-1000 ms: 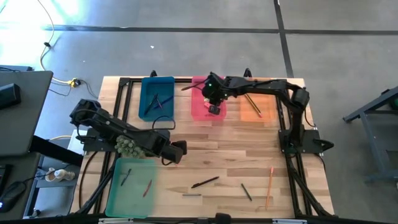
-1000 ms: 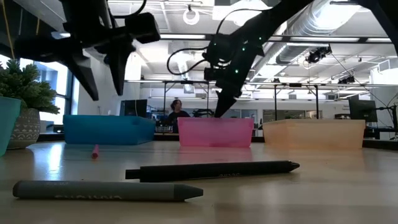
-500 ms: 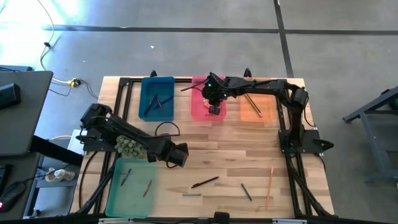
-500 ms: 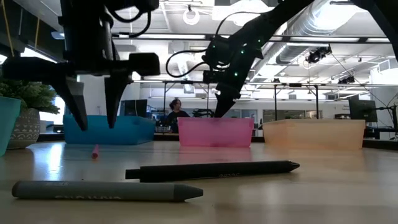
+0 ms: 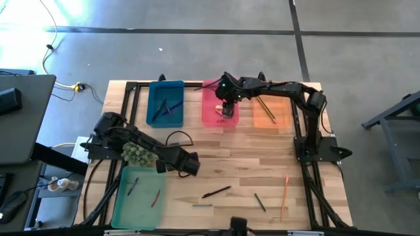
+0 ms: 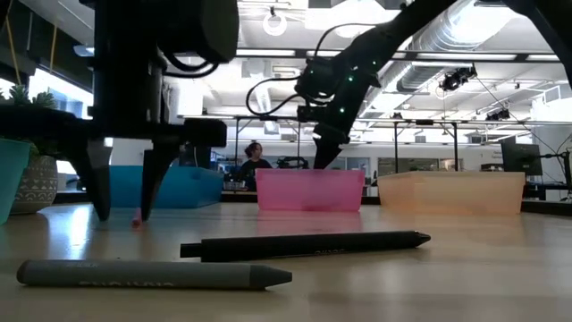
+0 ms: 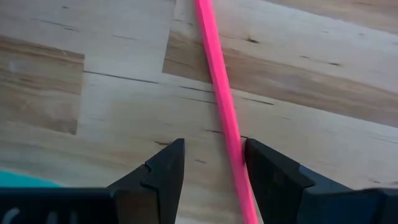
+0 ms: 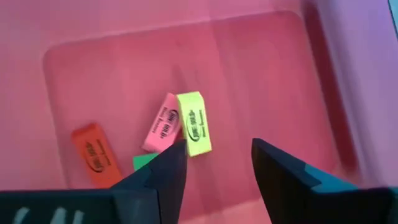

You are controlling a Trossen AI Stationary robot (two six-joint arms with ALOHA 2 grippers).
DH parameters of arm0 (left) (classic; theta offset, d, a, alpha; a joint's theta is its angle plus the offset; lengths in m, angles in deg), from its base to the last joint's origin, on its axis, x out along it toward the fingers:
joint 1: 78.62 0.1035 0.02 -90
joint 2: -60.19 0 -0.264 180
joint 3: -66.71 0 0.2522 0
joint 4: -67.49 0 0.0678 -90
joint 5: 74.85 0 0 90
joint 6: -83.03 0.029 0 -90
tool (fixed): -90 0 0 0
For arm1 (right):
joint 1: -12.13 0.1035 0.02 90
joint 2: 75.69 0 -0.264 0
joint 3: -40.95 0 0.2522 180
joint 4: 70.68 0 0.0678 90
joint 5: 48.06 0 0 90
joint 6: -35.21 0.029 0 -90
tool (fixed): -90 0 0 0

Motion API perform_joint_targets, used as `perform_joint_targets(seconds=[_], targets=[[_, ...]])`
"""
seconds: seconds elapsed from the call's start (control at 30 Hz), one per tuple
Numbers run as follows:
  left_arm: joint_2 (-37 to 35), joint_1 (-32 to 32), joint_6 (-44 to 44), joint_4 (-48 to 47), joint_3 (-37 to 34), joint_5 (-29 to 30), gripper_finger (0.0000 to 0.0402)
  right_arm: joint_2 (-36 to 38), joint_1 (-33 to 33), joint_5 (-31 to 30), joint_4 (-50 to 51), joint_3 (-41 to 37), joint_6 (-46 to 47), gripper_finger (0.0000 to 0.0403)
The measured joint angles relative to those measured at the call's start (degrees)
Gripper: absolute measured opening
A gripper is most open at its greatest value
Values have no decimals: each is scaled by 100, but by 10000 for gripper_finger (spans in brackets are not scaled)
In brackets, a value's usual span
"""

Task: Sort crayons/erasers/pens/pencils in bins
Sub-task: Put the pink pencil into the orange bin

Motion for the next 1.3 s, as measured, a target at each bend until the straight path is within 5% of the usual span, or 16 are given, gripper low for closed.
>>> perform_joint_targets(seconds=[0.57,0.97,1.3], targets=[[241,2,630,-123,36,-160,76,4,-463,-4,1108,888,-6,174],[240,-9,1068,-145,27,-196,9,7,-1582,56,2304,1894,-61,174],[45,-9,1429,48,-25,-172,2,9,-2399,1807,2900,2267,198,173]])
